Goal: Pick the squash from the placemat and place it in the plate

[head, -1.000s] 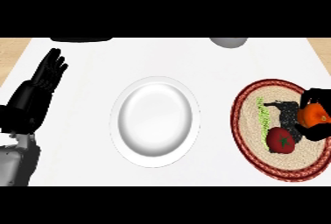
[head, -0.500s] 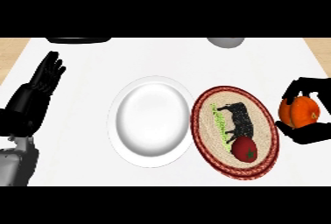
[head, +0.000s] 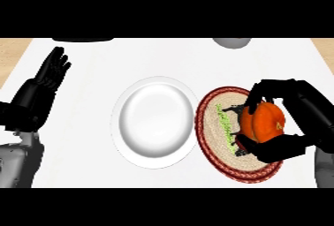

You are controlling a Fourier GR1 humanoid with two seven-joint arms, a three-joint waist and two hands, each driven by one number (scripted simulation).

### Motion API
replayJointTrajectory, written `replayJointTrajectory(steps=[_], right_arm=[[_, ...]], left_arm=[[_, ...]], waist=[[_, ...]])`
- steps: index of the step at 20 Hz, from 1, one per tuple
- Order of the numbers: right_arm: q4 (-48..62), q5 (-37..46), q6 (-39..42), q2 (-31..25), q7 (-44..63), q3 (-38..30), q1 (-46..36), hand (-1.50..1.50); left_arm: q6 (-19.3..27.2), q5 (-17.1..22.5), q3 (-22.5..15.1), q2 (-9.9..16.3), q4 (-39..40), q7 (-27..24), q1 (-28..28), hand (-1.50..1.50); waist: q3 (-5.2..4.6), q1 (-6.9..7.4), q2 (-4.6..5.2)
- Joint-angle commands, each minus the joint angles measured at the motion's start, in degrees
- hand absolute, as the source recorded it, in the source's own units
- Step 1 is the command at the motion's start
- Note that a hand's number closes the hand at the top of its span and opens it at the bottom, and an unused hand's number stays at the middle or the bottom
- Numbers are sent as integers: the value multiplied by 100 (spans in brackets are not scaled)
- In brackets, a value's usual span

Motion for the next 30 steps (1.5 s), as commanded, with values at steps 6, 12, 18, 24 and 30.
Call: replayJointTrajectory(steps=[6,12,18,24,30], right_arm=[[615,589,-261,1568,1346,1244,-1097,150],[2284,689,-1317,1886,1637,1848,-1980,150],[3721,771,-2213,1898,1363,2345,-2566,150],[5112,-201,-2967,1900,1656,2755,-3471,150],[6277,-1335,-3820,1901,822,3378,-3419,-150]], left_arm=[[-205,63,202,35,214,1,-136,0],[-127,-58,106,-88,-195,99,-26,0],[-90,-286,99,-142,478,72,-573,0],[-253,-192,49,-175,31,62,-242,0],[-313,-208,73,-198,194,-66,-285,0]], waist=[[2,72,19],[4,127,21],[4,82,40],[4,232,49],[6,327,84]])
